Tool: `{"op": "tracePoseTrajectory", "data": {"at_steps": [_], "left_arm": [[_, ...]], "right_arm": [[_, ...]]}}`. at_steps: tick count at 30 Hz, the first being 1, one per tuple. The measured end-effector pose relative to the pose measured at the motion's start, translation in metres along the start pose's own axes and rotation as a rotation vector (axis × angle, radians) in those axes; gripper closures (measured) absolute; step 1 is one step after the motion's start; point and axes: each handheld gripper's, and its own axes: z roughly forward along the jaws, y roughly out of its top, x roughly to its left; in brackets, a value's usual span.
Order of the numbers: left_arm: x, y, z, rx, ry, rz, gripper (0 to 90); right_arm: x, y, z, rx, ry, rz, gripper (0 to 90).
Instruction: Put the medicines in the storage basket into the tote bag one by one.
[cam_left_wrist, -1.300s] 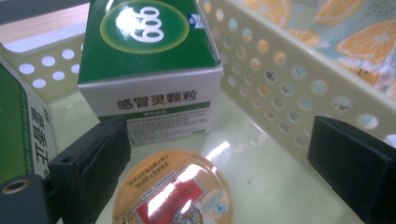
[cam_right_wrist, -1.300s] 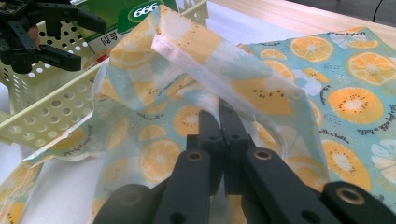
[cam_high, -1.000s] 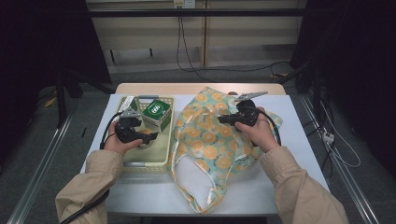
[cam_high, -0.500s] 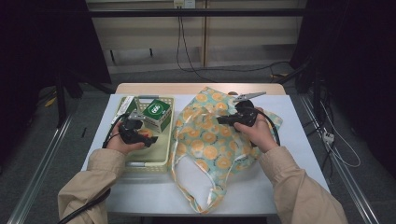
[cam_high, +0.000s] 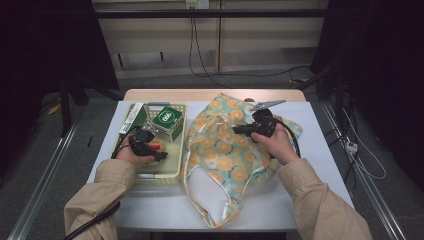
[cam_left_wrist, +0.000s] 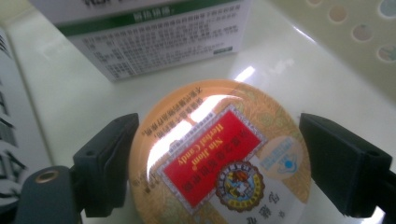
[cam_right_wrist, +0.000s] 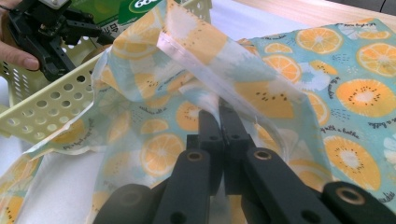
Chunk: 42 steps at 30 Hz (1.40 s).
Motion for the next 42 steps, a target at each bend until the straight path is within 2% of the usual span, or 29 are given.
{"op": "tracePoseTrajectory", "data": {"at_steps": [3, 7, 8, 9, 12, 14, 16, 19, 20, 22, 23, 26, 27, 32, 34, 38, 39, 41, 42], "left_arm": [[0.001, 0.001, -0.001, 0.009, -0.003, -0.01, 17.5], [0.001, 0.003, -0.004, 0.025, -0.007, -0.061, 20.1], [0.001, 0.004, -0.004, 0.028, -0.009, -0.087, 20.2], [0.002, 0.005, -0.005, 0.027, -0.013, -0.089, 20.3], [0.003, 0.008, -0.01, -0.023, -0.016, -0.127, 20.3], [0.003, 0.011, -0.014, -0.025, -0.015, -0.139, 20.3], [0.0, 0.015, -0.018, -0.037, -0.008, -0.13, 20.3], [-0.005, 0.024, -0.027, -0.063, -0.029, -0.113, 20.3], [-0.007, 0.027, -0.03, -0.07, -0.024, -0.112, 20.3], [-0.009, 0.034, -0.037, -0.083, -0.049, -0.112, 20.3], [-0.011, 0.037, -0.041, -0.097, -0.049, -0.113, 20.3], [-0.018, 0.048, -0.053, -0.122, -0.068, -0.101, 20.3], [-0.021, 0.052, -0.057, -0.13, -0.074, -0.085, 20.4], [-0.041, 0.068, -0.07, -0.138, -0.093, -0.023, 20.4], [-0.05, 0.074, -0.074, -0.151, -0.12, -0.007, 20.4], [-0.072, 0.084, -0.078, -0.177, -0.143, 0.022, 20.4], [-0.077, 0.087, -0.078, -0.191, -0.169, 0.026, 20.4], [-0.088, 0.092, -0.077, -0.199, -0.192, 0.052, 20.4], [-0.095, 0.094, -0.077, -0.201, -0.181, 0.059, 20.4]], "right_arm": [[-0.001, -0.001, -0.001, -0.004, 0.0, 0.002, 89.9], [-0.002, -0.001, -0.003, -0.013, 0.0, 0.009, 89.9], [-0.002, -0.001, -0.003, -0.014, -0.001, 0.008, 89.9], [-0.001, -0.001, -0.003, -0.014, 0.001, 0.007, 89.9], [-0.001, -0.001, -0.003, -0.009, -0.001, 0.005, 89.9], [-0.002, -0.001, -0.003, -0.009, -0.006, 0.01, 89.9], [-0.002, -0.001, -0.003, -0.009, -0.01, 0.012, 89.9], [-0.002, -0.001, -0.002, -0.011, -0.01, 0.011, 89.9], [-0.002, 0.0, -0.002, -0.012, -0.012, 0.015, 89.9], [-0.002, 0.001, -0.002, -0.016, -0.012, 0.022, 89.9], [-0.002, 0.001, -0.002, -0.018, -0.016, 0.021, 89.9], [-0.003, 0.002, -0.002, -0.017, -0.02, 0.026, 89.9], [-0.004, 0.002, -0.002, -0.014, -0.021, 0.027, 89.9], [-0.006, 0.0, -0.001, -0.01, -0.029, 0.032, 89.9], [-0.005, 0.0, 0.0, -0.014, -0.022, 0.035, 89.9], [-0.004, 0.001, 0.001, -0.013, -0.019, 0.034, 89.9], [-0.004, 0.001, 0.001, -0.013, -0.02, 0.034, 89.9], [-0.005, 0.001, 0.0, -0.012, -0.021, 0.031, 89.9], [-0.005, 0.001, 0.0, -0.013, -0.021, 0.029, 89.9]]}}
